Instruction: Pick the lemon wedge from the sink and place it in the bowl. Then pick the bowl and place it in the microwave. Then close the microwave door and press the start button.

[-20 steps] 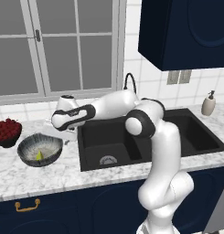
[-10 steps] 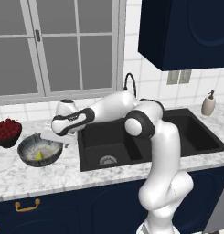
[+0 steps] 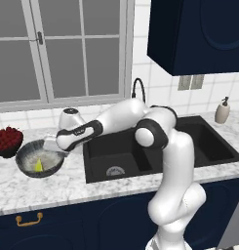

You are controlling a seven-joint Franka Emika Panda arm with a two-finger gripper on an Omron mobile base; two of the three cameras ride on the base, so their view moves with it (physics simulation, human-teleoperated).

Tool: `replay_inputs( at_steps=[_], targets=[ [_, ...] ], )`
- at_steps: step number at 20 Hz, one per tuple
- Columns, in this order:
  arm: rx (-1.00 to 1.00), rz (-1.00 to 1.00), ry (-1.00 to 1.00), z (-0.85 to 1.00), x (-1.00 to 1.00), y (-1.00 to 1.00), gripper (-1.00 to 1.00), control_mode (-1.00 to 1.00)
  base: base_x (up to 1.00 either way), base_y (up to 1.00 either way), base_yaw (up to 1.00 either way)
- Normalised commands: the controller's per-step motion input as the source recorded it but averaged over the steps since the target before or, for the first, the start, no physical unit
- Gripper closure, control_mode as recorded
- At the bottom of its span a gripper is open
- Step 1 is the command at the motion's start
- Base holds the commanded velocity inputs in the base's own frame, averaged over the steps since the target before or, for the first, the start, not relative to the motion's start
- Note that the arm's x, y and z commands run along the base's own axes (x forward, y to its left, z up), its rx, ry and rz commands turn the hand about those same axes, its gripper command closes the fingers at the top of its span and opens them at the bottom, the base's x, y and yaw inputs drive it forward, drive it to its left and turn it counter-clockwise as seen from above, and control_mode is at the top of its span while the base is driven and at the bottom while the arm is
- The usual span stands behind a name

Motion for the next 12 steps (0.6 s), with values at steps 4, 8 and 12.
replay_inputs(
  at_steps=[4,8,12],
  targets=[
    [0.0,0.0,-0.2,0.2,-0.96,-0.13,1.0,-1.0,0.0,0.0,0.0],
    [0.0,-0.03,-0.19,0.62,-0.86,-0.41,1.0,-1.0,0.0,0.0,0.0],
    [0.0,-0.06,-0.17,0.8,-0.69,-0.75,1.0,-1.0,0.0,0.0,0.0]
  ],
)
